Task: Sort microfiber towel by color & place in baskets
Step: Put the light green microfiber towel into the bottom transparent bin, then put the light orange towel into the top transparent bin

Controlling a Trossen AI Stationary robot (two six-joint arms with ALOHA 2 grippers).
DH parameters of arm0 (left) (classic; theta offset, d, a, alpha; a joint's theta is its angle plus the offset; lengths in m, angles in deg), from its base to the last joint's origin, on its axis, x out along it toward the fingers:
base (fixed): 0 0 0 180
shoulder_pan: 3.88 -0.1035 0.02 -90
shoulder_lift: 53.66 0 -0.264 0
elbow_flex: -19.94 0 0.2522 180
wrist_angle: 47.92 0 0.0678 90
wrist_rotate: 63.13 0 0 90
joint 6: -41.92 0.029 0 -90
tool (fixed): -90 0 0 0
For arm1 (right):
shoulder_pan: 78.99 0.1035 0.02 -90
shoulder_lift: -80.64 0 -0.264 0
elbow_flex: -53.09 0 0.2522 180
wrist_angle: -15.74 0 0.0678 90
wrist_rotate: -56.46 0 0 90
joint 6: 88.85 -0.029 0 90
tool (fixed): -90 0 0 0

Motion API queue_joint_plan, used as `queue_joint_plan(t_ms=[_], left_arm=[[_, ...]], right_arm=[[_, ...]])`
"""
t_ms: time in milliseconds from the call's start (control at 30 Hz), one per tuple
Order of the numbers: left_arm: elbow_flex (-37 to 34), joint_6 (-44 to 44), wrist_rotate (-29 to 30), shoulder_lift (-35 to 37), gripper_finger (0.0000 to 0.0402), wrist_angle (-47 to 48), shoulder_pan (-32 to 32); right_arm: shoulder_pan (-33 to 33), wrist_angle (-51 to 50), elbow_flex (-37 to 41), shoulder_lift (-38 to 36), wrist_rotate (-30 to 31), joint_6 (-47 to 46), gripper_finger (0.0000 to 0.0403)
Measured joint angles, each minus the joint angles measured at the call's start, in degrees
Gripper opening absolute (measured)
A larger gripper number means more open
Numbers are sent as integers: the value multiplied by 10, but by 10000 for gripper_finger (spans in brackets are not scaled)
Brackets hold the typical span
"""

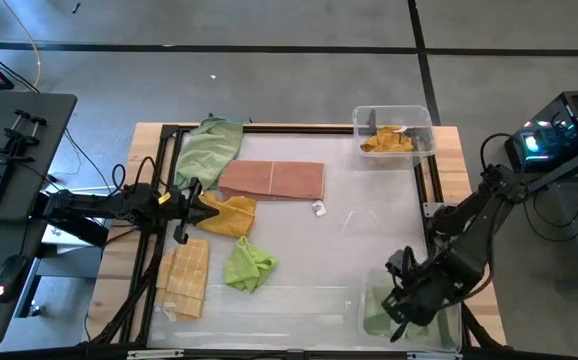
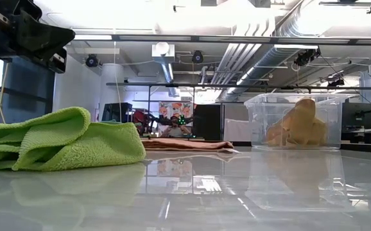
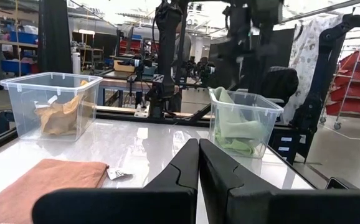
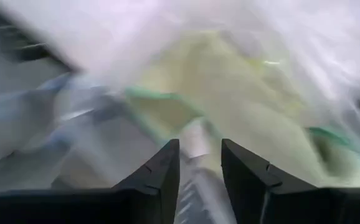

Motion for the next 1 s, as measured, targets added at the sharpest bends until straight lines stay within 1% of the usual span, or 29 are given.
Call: queue_joint_plan(t_ms=[100,200,400,500,567,633,700,767,867,900,933,967,1000], left_arm=[[0,0,0,0,0,0,0],[0,0,0,0,0,0,0],[0,0,0,0,0,0,0],[0,0,0,0,0,0,0],[0,0,0,0,0,0,0],[0,0,0,0,0,0,0],[0,0,0,0,0,0,0],[0,0,0,0,0,0,0],[0,0,0,0,0,0,0],[0,0,0,0,0,0,0],[0,0,0,0,0,0,0],[0,0,0,0,0,0,0],[0,0,0,0,0,0,0]], right_arm=[[12,30,40,1,-9,-41,94],[16,59,73,1,-37,-36,84],[18,68,135,1,-43,-29,72],[15,77,132,1,-57,-26,71],[14,79,100,1,-44,-22,71],[14,83,54,0,-15,-9,71],[10,90,4,-1,26,11,71],[1,90,-37,-1,106,40,71],[-22,112,-81,-1,277,124,71],[-34,127,-89,-1,324,159,71],[-49,146,-94,-1,355,195,71],[-69,168,-97,-2,374,238,71],[-91,186,-98,-2,377,279,71]])
